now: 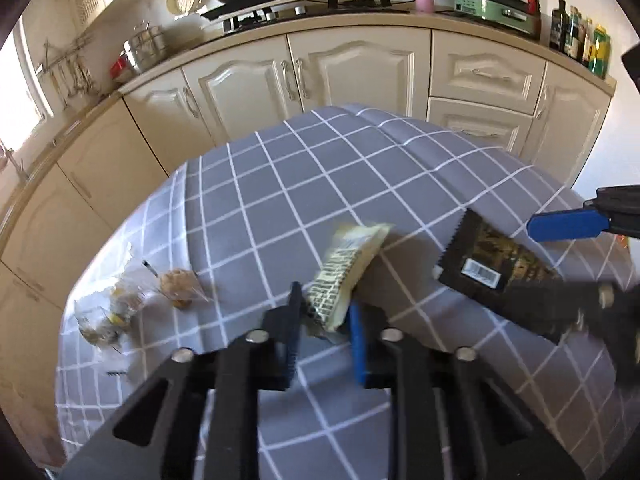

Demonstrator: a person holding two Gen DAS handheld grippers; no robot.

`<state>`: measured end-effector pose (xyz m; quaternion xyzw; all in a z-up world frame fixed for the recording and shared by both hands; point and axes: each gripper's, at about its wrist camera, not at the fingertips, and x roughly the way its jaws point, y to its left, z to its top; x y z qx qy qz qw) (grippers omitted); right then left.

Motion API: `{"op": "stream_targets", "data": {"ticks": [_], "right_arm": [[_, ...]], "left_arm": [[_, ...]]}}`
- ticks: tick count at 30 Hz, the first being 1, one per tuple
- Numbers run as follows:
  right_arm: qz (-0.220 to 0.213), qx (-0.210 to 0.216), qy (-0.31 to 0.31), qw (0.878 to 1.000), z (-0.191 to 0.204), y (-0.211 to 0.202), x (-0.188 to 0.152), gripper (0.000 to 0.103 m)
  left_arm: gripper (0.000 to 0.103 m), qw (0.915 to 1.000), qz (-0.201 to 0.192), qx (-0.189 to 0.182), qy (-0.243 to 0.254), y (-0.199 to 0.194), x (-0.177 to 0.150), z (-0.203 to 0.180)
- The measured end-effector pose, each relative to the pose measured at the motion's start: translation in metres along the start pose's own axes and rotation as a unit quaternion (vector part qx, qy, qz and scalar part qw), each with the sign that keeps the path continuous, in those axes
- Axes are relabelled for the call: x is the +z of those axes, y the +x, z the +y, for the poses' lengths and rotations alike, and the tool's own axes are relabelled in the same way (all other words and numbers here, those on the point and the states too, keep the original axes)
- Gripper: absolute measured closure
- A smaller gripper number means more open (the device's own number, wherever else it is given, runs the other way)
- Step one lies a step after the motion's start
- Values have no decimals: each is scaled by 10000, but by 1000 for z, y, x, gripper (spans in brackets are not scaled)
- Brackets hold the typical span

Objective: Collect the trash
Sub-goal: 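Grasp the black snack bag with the right tool while the left tool grasps the beige wrapper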

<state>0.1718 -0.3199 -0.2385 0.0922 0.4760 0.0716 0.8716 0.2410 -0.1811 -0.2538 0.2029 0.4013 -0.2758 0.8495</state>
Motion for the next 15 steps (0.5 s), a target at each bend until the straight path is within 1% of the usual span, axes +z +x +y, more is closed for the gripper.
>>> {"op": "stream_targets", "data": {"ticks": [1, 2, 3, 4, 5, 6, 8, 10, 15], "right_arm": [[90, -32, -123, 9999, 5, 4, -2, 37], [176, -91, -247, 9995, 8, 8, -4, 47], [119, -434, -498, 9977, 14, 12, -8, 65], [22, -655, -688, 9955, 17, 12, -11, 68], [-8, -629, -671, 9958, 16, 10, -12, 71], [-15, -569, -619, 9965, 14, 9, -13, 80], [-19, -421, -494, 9979, 9, 5, -14, 83], [-79, -304, -347, 9989, 1, -3, -18, 83], [-387, -47, 79, 9992, -20, -29, -23, 83]], "left_arm": [[87, 9999, 13, -57, -119, -1, -3, 2], [87, 9997, 21, -109, -218, -1, -4, 5], [88, 9991, 28, -189, -376, -3, -6, 7], [88, 9985, 27, -248, -496, -6, -9, 9], [88, 9975, 19, -328, -627, -8, -12, 11], [88, 9963, 5, -405, -757, -10, -15, 13], [88, 9936, -30, -510, -1008, -15, -21, 19], [88, 9914, -68, -551, -1182, -20, -25, 20], [89, 9873, -243, -594, -1455, -39, -31, 14]]}}
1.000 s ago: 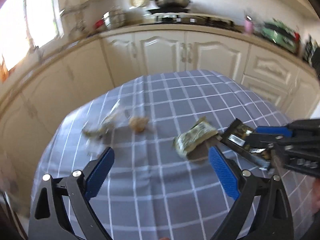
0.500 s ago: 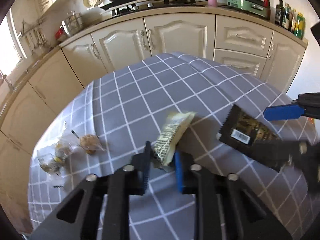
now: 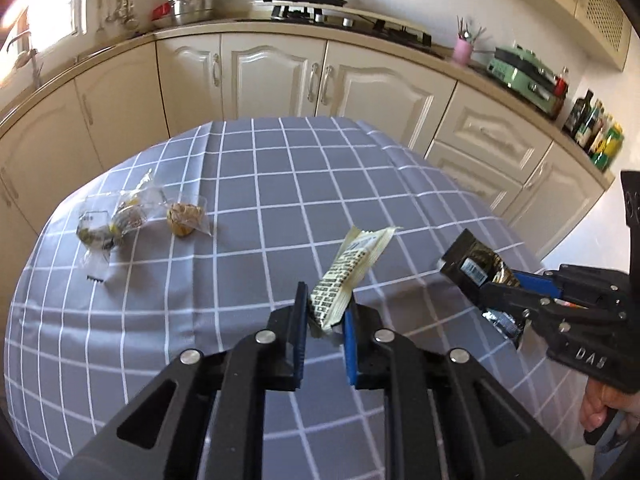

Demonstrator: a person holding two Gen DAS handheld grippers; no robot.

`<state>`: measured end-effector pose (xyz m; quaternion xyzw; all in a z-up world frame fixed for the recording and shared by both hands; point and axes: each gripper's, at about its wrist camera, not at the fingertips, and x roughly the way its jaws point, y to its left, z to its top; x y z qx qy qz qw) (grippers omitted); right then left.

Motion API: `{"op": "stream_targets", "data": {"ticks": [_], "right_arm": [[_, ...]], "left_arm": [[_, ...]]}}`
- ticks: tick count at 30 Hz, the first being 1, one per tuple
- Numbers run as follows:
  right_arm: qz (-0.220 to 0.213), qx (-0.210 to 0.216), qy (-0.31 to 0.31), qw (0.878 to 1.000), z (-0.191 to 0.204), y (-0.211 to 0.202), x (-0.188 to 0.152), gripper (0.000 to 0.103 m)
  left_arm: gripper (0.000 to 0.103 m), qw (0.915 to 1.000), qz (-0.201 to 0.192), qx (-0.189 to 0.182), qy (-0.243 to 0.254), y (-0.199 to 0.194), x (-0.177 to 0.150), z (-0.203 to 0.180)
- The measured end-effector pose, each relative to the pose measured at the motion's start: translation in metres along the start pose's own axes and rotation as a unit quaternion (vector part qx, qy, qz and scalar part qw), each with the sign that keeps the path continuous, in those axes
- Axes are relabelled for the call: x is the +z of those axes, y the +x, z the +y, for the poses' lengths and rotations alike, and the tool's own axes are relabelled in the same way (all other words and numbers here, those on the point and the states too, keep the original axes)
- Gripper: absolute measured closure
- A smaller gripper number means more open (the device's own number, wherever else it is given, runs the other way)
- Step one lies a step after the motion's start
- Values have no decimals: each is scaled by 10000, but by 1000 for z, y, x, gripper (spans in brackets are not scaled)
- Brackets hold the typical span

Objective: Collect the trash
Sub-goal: 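Grasp the black snack bag with the right tool while the left tool grasps the beige wrapper, then carry bag and wrapper to the blue bin and open both tools over it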

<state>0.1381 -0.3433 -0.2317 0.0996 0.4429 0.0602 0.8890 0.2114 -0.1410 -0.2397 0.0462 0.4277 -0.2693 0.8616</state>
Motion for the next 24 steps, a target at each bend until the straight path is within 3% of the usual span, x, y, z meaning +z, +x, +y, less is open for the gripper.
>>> {"op": "stream_targets", "data": {"ticks": [9, 12, 18, 24], "right_arm": [[-767, 173, 602, 9951, -45, -71, 3, 83], [-1048, 56, 796, 9913, -68, -100, 1, 83], [-1411, -234, 1324, 9808, -135, -148, -15, 83], [-1501, -747, 2082, 9636, -217, -180, -61, 83]], "left_arm": [[89, 9991, -412, -44, 55, -32, 10, -46], [89, 9984, -528, -143, 174, -39, 18, -72], [88, 9953, -604, -563, 512, -40, 34, -145], [88, 9887, -436, -1036, 989, -20, 36, -234]]}}
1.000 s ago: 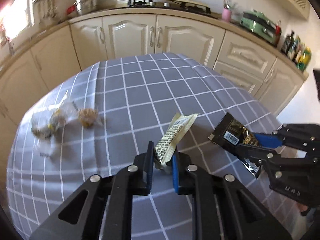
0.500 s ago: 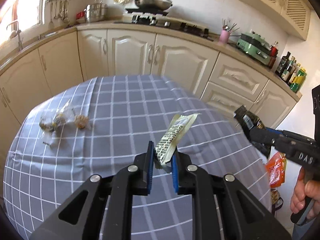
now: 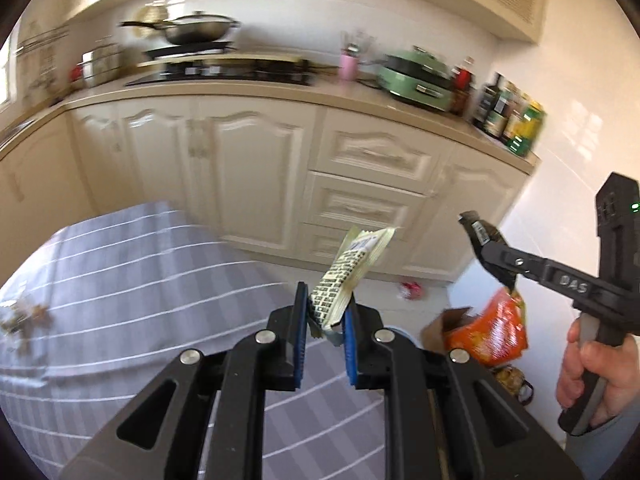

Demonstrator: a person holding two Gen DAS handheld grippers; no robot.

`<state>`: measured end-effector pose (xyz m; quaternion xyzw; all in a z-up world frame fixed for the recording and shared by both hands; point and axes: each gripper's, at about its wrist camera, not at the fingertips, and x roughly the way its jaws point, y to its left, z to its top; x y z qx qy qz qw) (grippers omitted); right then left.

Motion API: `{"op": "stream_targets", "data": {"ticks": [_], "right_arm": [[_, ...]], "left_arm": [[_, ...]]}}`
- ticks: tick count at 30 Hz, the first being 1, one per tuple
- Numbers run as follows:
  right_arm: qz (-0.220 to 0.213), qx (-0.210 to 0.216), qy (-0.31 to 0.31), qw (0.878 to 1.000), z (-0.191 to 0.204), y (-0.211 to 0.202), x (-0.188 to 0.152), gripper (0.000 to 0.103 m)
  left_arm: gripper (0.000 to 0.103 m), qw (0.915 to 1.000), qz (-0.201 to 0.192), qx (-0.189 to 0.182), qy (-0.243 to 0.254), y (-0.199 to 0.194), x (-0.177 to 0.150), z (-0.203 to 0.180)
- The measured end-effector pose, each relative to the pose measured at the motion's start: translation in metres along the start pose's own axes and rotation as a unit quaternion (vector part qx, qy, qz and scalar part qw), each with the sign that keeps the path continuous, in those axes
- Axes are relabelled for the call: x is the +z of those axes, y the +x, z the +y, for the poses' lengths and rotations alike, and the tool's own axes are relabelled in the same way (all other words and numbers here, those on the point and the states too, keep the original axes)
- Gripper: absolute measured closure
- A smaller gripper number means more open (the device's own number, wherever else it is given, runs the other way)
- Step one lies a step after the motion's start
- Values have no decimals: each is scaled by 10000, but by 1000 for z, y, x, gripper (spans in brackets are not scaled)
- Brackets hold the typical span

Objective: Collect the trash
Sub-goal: 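Carry bag and wrapper to the blue bin and open both tools over it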

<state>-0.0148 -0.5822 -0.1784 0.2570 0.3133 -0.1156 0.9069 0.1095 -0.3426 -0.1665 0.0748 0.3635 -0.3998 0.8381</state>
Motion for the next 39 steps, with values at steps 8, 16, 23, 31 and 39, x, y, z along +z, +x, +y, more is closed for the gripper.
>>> {"op": "stream_targets", "data": {"ticks": [8, 16, 23, 31, 39], "right_arm": [[152, -543, 891, 9944, -108, -5, -21, 83], [507, -646, 1500, 9853, -172, 27, -43, 83], [763, -622, 1884, 9771, -207, 59, -52, 83], [1020, -589, 2445, 9625, -242, 91, -61, 63], [776, -931, 2538, 9596, -248, 78, -63, 6]], "left_arm": [[88, 9954, 680, -521, 420, 80, -5, -92], [88, 9818, 1685, -610, 624, 180, -30, -154], [88, 9697, 2258, -607, 708, 244, -43, -181], [34, 9586, 2707, -551, 699, 292, -48, -182], [16, 9679, 2482, -27, 397, 283, -38, -158]]}}
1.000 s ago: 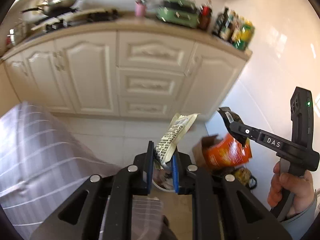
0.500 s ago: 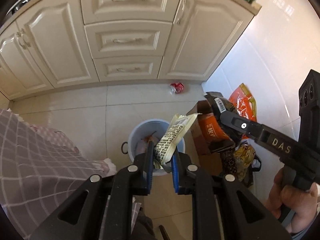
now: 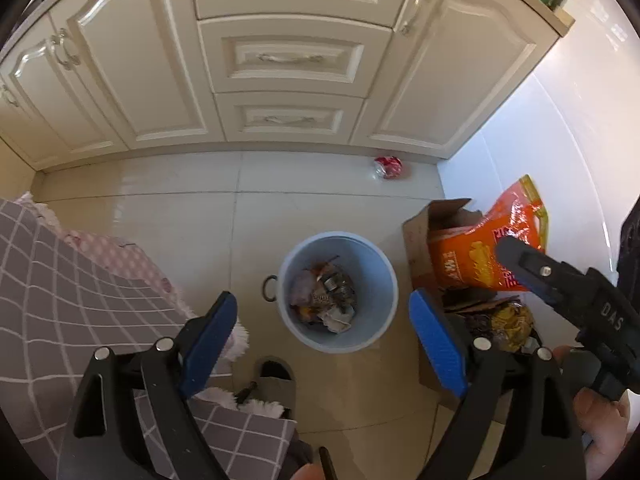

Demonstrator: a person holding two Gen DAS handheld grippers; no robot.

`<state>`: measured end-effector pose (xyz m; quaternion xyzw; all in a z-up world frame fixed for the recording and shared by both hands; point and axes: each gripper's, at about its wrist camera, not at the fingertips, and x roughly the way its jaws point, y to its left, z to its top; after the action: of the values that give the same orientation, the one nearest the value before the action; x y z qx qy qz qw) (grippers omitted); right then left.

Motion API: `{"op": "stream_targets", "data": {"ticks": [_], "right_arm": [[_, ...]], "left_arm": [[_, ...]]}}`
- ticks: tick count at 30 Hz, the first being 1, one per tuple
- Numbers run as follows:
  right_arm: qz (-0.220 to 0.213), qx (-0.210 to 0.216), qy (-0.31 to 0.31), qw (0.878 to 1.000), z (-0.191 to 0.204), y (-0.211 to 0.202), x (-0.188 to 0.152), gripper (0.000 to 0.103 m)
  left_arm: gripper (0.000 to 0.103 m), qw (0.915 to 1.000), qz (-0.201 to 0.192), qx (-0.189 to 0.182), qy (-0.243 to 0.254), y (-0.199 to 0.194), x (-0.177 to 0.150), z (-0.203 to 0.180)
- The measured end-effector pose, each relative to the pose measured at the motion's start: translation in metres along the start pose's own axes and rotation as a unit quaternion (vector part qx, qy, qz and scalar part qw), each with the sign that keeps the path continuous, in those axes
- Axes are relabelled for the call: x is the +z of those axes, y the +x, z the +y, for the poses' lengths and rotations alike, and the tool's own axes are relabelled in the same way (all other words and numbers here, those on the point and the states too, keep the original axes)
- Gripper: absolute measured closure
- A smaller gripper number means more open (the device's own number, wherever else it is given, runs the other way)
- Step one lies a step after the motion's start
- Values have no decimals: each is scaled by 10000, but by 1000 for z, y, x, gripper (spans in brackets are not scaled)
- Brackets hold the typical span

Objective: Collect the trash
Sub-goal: 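Carry bag and wrapper to the blue bin and open both tools over it, then move both tools back over the table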

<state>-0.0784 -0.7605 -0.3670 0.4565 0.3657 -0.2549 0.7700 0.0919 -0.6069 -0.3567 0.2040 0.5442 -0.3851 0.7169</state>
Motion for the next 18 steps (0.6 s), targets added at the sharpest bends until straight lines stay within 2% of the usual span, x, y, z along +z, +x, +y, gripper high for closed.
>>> {"op": "stream_targets", "data": {"ticks": [5, 18], "right_arm": [[-74, -124, -70, 9999, 8, -9, -3, 6], [-341, -88, -412, 9985, 53, -46, -13, 6]], "left_arm": [[13, 9996, -277, 41, 39, -27, -3, 3], [12, 9959, -903, -10, 82, -98, -22, 11]]}}
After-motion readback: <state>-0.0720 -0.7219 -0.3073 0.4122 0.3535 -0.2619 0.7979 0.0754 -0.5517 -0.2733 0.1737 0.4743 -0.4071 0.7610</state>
